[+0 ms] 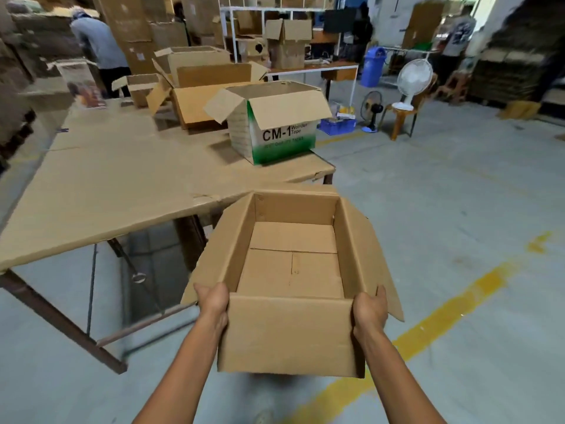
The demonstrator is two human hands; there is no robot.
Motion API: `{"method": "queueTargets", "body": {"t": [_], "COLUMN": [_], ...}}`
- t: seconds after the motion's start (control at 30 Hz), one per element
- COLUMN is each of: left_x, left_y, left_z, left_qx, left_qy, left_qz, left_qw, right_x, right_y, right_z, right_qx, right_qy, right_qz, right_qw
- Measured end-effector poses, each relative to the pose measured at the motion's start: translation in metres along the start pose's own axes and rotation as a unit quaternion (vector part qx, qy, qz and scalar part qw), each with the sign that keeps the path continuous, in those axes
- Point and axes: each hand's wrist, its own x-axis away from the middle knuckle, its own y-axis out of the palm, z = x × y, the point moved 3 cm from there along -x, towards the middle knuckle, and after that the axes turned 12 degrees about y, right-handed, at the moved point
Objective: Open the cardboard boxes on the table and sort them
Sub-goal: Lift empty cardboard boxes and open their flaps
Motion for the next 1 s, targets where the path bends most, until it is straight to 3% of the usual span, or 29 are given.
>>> {"method": "queueTargets", "body": {"t": [0.33, 0.47, 0.7, 1.0], "left_x": [0.083, 0.103, 0.091, 0.04], "left_y": [0.13, 0.181, 0.291, 0.443], "left_z": [-0.014, -0.014, -0.026, -0.016], "left_qx": [-0.024, -0.026, -0.011, -0.003], "left_qy": [-0.003, 0.003, 0.001, -0.009], "left_qz": [-0.152, -0.199, -0.24, -0.219], "left_qw": [0.988, 0.98, 0.971, 0.976], "right_x": [-0.029, -0.052, -0.118, -0.238], "right_y": [-0.151, -0.185, -0.207, -0.192], "right_z": [0.008, 0.004, -0.033, -0.134], "right_qx": [-0.062, -0.084, -0.087, -0.047], "right_qy": [0.014, 0.019, 0.012, 0.011], "right_qz": [0.127, 0.137, 0.166, 0.19], "right_qw": [0.99, 0.987, 0.982, 0.98]}}
